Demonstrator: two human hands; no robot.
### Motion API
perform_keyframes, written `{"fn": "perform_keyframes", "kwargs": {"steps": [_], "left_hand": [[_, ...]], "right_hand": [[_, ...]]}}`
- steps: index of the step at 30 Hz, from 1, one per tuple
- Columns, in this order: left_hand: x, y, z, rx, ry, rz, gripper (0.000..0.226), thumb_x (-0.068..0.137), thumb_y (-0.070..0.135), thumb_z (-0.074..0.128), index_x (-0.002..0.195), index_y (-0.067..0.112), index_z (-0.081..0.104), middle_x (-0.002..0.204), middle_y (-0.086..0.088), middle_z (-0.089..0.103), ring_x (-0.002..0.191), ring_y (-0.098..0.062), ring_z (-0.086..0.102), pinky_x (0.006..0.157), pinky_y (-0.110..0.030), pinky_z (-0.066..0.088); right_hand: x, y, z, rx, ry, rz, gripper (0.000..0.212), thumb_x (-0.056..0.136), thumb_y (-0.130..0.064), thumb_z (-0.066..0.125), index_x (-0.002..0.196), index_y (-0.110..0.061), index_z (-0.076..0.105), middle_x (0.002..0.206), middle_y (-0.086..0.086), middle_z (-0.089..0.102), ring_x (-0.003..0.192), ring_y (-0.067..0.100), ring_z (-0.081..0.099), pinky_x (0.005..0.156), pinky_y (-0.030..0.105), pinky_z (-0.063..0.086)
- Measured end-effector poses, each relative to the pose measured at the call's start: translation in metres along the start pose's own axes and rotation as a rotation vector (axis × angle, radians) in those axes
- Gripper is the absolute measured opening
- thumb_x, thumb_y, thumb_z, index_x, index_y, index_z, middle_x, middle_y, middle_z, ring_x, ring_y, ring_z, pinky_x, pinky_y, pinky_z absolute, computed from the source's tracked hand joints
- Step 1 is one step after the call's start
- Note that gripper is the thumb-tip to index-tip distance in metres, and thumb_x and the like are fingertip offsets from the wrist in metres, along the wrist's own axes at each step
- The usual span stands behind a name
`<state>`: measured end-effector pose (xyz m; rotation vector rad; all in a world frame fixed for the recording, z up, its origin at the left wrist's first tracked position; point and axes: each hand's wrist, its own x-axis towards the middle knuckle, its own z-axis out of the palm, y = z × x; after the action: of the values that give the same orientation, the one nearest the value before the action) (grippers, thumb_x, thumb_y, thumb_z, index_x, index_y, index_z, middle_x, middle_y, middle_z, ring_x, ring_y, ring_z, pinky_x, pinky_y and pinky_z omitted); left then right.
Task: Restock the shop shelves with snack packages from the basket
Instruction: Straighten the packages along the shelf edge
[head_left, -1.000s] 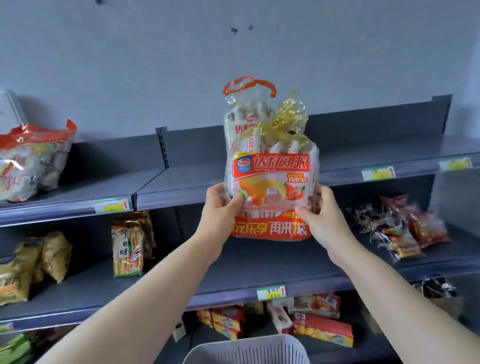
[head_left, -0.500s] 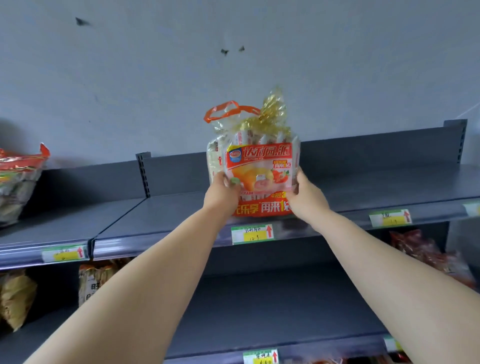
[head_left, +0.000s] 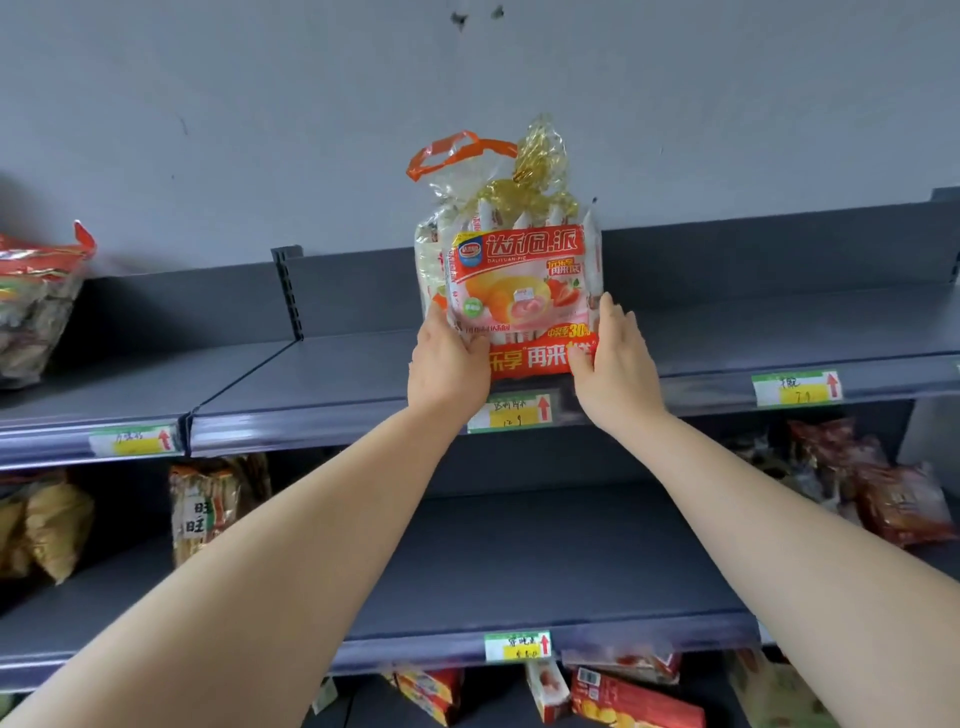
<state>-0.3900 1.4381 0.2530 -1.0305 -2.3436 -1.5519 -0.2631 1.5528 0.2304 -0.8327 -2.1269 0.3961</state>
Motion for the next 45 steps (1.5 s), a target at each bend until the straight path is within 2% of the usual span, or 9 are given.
{"fn": "perform_keyframes", "kwargs": {"steps": [6, 10, 13, 19, 23, 28, 34, 39, 45], "left_hand": [[-0.049, -0.014, -0.018, 0.178, 0.035, 0.143, 0.043, 0.096, 0.029, 0.049, 0.138, 0.019, 0.043, 0.144, 0.0, 0.042, 0.132, -0.027, 0.038, 0.097, -0.044, 0.044], [-0.099, -0.049, -0.032, 0.256, -0.056, 0.219, 0.048, 0.098, 0.022, 0.051, 0.144, 0.016, 0.038, 0.155, 0.001, 0.032, 0.14, -0.023, 0.03, 0.105, -0.039, 0.037], [-0.135, -0.091, -0.037, 0.325, -0.156, 0.191, 0.048, 0.098, 0.022, 0.051, 0.144, 0.016, 0.039, 0.152, 0.001, 0.038, 0.139, -0.023, 0.032, 0.106, -0.04, 0.038], [-0.203, -0.169, -0.039, 0.375, -0.394, -0.104, 0.044, 0.099, 0.023, 0.05, 0.142, 0.016, 0.041, 0.143, -0.003, 0.049, 0.133, -0.025, 0.039, 0.101, -0.042, 0.042], [-0.243, -0.216, -0.025, 0.421, -0.583, -0.355, 0.037, 0.096, 0.027, 0.052, 0.132, 0.017, 0.053, 0.125, -0.005, 0.062, 0.104, -0.025, 0.061, 0.085, -0.036, 0.052], [-0.291, -0.24, 0.006, 0.391, -0.877, -0.566, 0.023, 0.093, 0.017, 0.05, 0.094, 0.003, 0.068, 0.096, -0.019, 0.068, 0.094, -0.036, 0.065, 0.079, -0.035, 0.054], [-0.335, -0.249, 0.051, 0.396, -0.996, -0.768, 0.039, 0.092, 0.028, 0.059, 0.122, 0.003, 0.065, 0.122, -0.015, 0.065, 0.113, -0.031, 0.062, 0.087, -0.027, 0.049], [-0.369, -0.25, 0.079, 0.395, -1.097, -0.848, 0.043, 0.094, 0.034, 0.062, 0.129, 0.008, 0.06, 0.126, -0.009, 0.064, 0.111, -0.024, 0.061, 0.087, -0.029, 0.047], [-0.391, -0.257, 0.107, 0.434, -1.087, -0.908, 0.062, 0.089, 0.046, 0.067, 0.138, 0.013, 0.05, 0.128, -0.003, 0.061, 0.101, -0.017, 0.06, 0.081, -0.026, 0.048]], "right_hand": [[-0.067, -0.006, 0.003, -0.092, 0.033, -0.138, 0.063, 0.099, -0.029, 0.052, 0.152, -0.012, 0.023, 0.16, 0.014, 0.02, 0.149, 0.033, 0.012, 0.119, 0.049, 0.02], [-0.127, 0.0, 0.02, -0.133, -0.067, -0.158, 0.056, 0.1, -0.023, 0.051, 0.151, -0.013, 0.029, 0.159, 0.013, 0.024, 0.149, 0.029, 0.015, 0.117, 0.047, 0.024], [-0.174, 0.012, 0.038, -0.134, -0.178, -0.131, 0.054, 0.1, -0.02, 0.049, 0.151, -0.014, 0.03, 0.159, 0.012, 0.024, 0.15, 0.028, 0.014, 0.117, 0.046, 0.024], [-0.262, 0.046, 0.078, -0.237, -0.509, -0.026, 0.044, 0.1, -0.023, 0.049, 0.143, -0.021, 0.043, 0.159, 0.007, 0.025, 0.15, 0.025, 0.01, 0.117, 0.045, 0.021], [-0.309, 0.071, 0.096, -0.301, -0.787, 0.031, 0.038, 0.099, -0.022, 0.051, 0.137, -0.024, 0.051, 0.158, 0.004, 0.028, 0.15, 0.025, 0.012, 0.117, 0.041, 0.022], [-0.343, 0.102, 0.102, -0.342, -0.997, 0.116, 0.04, 0.098, -0.021, 0.05, 0.137, -0.024, 0.052, 0.157, 0.004, 0.03, 0.149, 0.023, 0.016, 0.113, 0.037, 0.027], [-0.364, 0.135, 0.105, -0.331, -1.131, 0.149, 0.039, 0.096, -0.021, 0.05, 0.135, -0.023, 0.052, 0.148, -0.002, 0.041, 0.143, 0.019, 0.027, 0.106, 0.031, 0.034], [-0.372, 0.15, 0.119, -0.251, -1.21, 0.122, 0.049, 0.097, -0.01, 0.045, 0.146, -0.018, 0.039, 0.154, 0.001, 0.038, 0.146, 0.022, 0.024, 0.115, 0.026, 0.017], [-0.376, 0.17, 0.125, -0.236, -1.332, 0.1, 0.059, 0.096, -0.006, 0.041, 0.151, -0.022, 0.032, 0.155, -0.002, 0.038, 0.148, 0.02, 0.022, 0.117, 0.033, 0.025]]}}
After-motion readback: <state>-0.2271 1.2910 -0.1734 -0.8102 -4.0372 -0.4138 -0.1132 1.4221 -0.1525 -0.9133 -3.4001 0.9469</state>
